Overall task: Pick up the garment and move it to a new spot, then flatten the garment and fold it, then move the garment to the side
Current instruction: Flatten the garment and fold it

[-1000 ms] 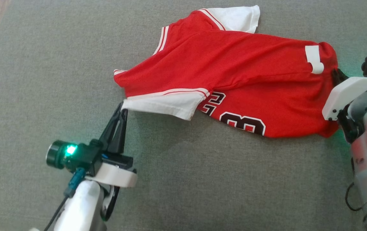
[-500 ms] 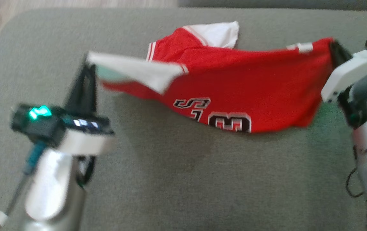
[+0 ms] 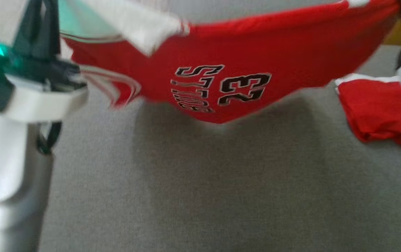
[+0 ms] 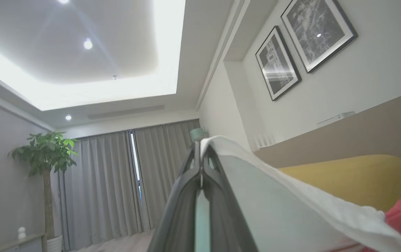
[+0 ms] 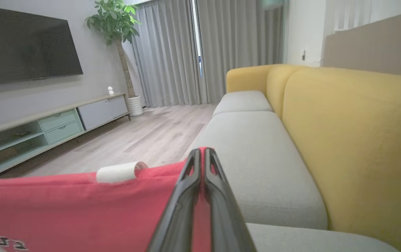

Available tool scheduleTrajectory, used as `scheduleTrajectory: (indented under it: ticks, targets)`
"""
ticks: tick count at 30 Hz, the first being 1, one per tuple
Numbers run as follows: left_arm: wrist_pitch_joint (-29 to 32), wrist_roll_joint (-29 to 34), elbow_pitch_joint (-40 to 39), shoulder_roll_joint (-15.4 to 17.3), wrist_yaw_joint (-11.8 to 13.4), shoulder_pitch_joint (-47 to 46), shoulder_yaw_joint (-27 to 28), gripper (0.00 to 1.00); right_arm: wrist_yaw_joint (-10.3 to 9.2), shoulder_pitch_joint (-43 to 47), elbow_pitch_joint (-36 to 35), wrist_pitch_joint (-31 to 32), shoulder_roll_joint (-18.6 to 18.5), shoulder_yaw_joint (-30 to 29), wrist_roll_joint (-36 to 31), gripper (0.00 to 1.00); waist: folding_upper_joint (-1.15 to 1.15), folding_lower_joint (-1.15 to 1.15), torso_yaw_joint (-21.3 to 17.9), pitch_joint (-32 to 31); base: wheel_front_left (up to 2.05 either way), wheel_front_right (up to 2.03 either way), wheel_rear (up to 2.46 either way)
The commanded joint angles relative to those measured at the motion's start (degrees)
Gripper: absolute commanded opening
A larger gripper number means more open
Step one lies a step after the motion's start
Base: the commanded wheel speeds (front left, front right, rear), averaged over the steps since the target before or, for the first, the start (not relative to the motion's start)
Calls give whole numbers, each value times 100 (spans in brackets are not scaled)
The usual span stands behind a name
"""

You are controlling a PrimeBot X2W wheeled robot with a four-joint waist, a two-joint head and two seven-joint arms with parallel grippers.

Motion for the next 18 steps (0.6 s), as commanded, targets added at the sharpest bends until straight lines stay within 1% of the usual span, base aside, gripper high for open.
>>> scheduleTrajectory:
  ticks: [1,5,9,13,18]
  targets:
    - [61,-24,-248,281,-15,-511,160,0,-5,-162,-344,88,-156,-3,56,0,0,1,-84,-174,0,0,0]
    - [219,-50,-318,495,-25,-1160,-20,0,-5,-248,-756,409,-375,-176,137,0,0,1,-75,-298,0,0,0]
    - [333,-104,-74,668,-30,-1818,-222,0,-5,-466,-884,637,-419,-384,137,0,0,1,-65,-294,0,0,0]
    - [496,-333,571,775,-32,-2310,-424,0,-5,-793,-604,731,-207,-408,149,0,0,1,-82,-147,0,0,0]
    - [547,-575,1459,926,-33,-3003,-738,0,-5,-1479,16,684,109,-175,-94,0,0,1,-82,428,0,0,0]
